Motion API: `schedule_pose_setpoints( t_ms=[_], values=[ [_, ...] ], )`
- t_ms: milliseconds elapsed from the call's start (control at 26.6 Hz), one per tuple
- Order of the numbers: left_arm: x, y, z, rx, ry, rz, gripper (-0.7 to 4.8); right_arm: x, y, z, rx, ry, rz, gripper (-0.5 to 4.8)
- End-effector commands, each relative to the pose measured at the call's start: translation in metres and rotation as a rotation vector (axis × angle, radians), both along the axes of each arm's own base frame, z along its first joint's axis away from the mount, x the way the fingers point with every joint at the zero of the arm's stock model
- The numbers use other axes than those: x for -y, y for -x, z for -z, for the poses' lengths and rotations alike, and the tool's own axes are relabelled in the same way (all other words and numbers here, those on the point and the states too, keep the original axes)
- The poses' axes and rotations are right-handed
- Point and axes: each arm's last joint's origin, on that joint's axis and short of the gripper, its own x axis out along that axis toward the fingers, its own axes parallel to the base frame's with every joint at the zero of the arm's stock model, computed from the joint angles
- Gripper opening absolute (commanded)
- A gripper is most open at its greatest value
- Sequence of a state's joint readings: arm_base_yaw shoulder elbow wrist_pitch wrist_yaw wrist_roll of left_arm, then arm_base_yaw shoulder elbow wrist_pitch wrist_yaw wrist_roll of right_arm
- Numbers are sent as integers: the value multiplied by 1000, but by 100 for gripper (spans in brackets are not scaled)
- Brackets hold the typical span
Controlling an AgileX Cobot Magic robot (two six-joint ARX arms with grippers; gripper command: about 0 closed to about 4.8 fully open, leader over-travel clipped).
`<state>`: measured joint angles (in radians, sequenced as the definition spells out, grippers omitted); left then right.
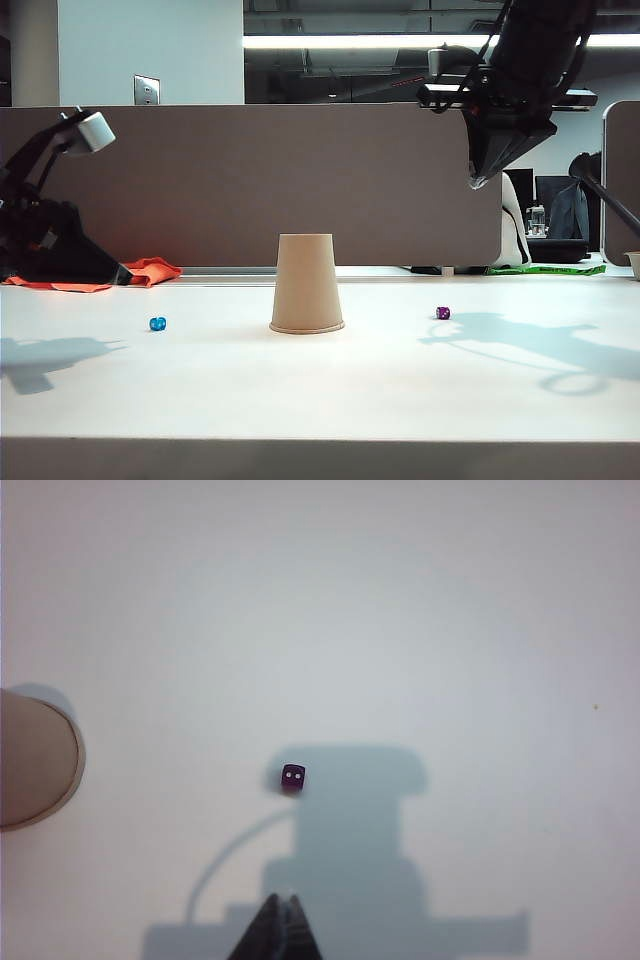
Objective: Throw the dice onto the paper cup, compare its value with the values of the other dice on the table, place the die with the higher value on the paper cup, and take no action if both dice have the same value.
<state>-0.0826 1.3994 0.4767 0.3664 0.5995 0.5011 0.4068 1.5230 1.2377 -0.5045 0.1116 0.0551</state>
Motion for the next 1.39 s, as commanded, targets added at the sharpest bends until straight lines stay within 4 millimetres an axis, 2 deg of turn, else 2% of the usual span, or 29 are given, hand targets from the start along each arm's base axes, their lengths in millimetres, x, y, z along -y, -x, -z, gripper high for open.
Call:
schedule_pose_setpoints(
  t_ms=[38, 188, 714, 1391],
  values=[
    [0, -3, -3, 44, 7, 7, 122, 0, 0, -3, 14, -3, -2, -1],
    [1, -6, -5, 106, -11, 19, 126, 0, 0, -3, 13, -6, -4, -1],
    [10, -25, 16, 136, -70, 27, 127, 0, 0, -3, 13, -6, -5, -1],
    [12, -30, 22, 165, -120, -35, 130, -1, 0, -3, 11, -12, -11, -1]
  ],
)
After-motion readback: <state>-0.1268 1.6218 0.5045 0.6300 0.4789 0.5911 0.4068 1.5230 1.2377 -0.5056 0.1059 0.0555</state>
